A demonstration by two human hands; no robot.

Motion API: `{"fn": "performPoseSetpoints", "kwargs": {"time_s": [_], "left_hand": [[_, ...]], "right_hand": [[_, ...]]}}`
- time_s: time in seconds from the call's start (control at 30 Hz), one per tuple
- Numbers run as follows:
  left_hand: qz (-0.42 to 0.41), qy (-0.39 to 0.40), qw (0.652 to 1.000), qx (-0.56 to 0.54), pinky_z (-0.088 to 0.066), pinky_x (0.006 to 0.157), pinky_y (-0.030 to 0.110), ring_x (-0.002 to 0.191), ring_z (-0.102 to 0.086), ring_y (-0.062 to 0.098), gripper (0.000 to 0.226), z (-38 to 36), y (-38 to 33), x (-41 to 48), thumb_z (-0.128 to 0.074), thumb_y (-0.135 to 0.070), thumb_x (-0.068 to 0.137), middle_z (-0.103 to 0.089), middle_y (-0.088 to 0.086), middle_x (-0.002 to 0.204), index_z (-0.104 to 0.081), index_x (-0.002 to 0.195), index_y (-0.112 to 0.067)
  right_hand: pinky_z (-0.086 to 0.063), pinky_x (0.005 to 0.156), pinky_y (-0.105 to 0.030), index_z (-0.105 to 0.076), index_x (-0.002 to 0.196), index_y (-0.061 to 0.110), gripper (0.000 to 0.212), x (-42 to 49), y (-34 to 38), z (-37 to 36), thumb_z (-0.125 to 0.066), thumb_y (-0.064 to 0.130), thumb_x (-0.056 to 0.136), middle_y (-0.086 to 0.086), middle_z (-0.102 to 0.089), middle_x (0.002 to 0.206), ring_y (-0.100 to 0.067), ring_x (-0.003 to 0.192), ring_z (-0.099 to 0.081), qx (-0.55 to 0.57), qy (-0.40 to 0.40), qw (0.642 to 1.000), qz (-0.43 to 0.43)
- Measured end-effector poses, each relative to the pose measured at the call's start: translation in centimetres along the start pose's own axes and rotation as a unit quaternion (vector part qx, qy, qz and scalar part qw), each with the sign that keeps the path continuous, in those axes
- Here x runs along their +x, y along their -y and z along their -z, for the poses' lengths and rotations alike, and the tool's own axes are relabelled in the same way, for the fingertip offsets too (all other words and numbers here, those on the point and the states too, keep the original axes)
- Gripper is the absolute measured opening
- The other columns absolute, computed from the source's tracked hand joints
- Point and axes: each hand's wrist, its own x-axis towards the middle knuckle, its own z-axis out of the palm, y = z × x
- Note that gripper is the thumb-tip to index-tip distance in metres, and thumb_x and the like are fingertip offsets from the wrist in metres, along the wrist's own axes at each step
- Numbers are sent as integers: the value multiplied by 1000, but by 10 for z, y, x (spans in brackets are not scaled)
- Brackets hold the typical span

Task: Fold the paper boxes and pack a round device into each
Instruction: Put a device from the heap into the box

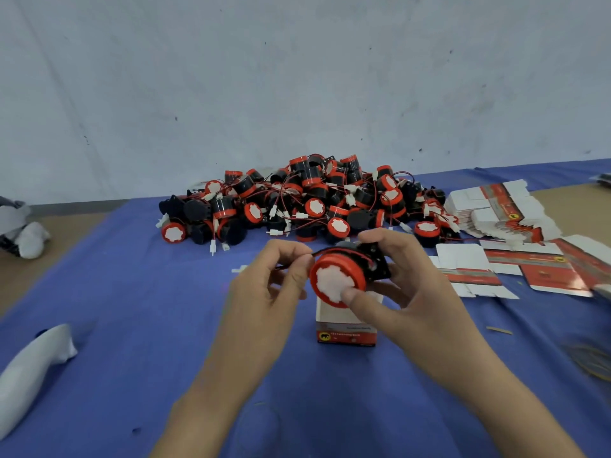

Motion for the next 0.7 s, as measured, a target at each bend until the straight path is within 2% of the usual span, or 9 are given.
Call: {"fn": "performPoseSetpoints", "kwargs": {"time_s": [0.07, 0.17, 0.27, 0.33, 0.47, 0.57, 0.7], "left_hand": [[-6, -5, 1000, -29, -54, 64, 26, 72, -66, 7, 15, -11, -2, -3, -49, -34, 100, -69, -14, 85, -64, 100, -37], [3, -38, 994, -98, -55, 62, 23, 81, -67, 9, 22, -28, -8, -7, -47, -24, 105, -72, -14, 97, -65, 107, -37], [51, -54, 984, -165, -60, 70, 33, 91, -69, 11, 31, -45, -13, -12, -42, -15, 106, -72, -14, 105, -65, 110, -36], [89, -47, 973, -206, -60, 77, 38, 95, -70, 12, 29, -53, -15, -16, -43, -16, 104, -72, -12, 108, -64, 112, -35], [120, -9, 951, -285, -60, 87, 38, 104, -70, 14, 30, -62, -17, -16, -48, -21, 95, -72, -6, 114, -66, 116, -31], [117, 29, 939, -322, -57, 93, 33, 110, -68, 17, 35, -65, -17, -13, -49, -27, 94, -71, -3, 120, -64, 126, -25], [137, 21, 927, -348, -56, 90, 25, 106, -71, 17, 38, -63, -14, -10, -60, -37, 94, -73, 0, 117, -64, 126, -17]], "right_hand": [[-52, 83, -14, -57, 120, 38, 48, 0, 0, -1, -80, 32, 78, 19, -65, 119, -7, 107, -67, 65, -27, 997, -9], [-52, 81, -11, -58, 121, 34, 54, -1, -2, -4, -78, 36, 71, 21, -66, 121, -1, 108, -67, 121, -62, 991, -13], [-52, 82, -12, -57, 120, 29, 56, -1, -5, -9, -77, 40, 69, 20, -68, 119, 1, 107, -66, 143, -102, 984, -10], [-51, 80, -11, -57, 119, 26, 55, -1, -6, -9, -76, 38, 69, 19, -69, 115, 2, 104, -66, 144, -129, 981, 1], [-51, 76, -11, -56, 117, 27, 55, -3, -8, -7, -78, 36, 68, 18, -69, 110, 0, 97, -67, 137, -177, 975, 12], [-52, 76, -12, -55, 117, 26, 58, -3, -9, -5, -80, 37, 66, 15, -69, 111, -4, 96, -68, 138, -199, 970, 26], [-52, 78, -12, -53, 111, 35, 53, -5, -12, -11, -80, 36, 65, 22, -68, 107, -5, 97, -69, 99, -204, 973, 47]]}}
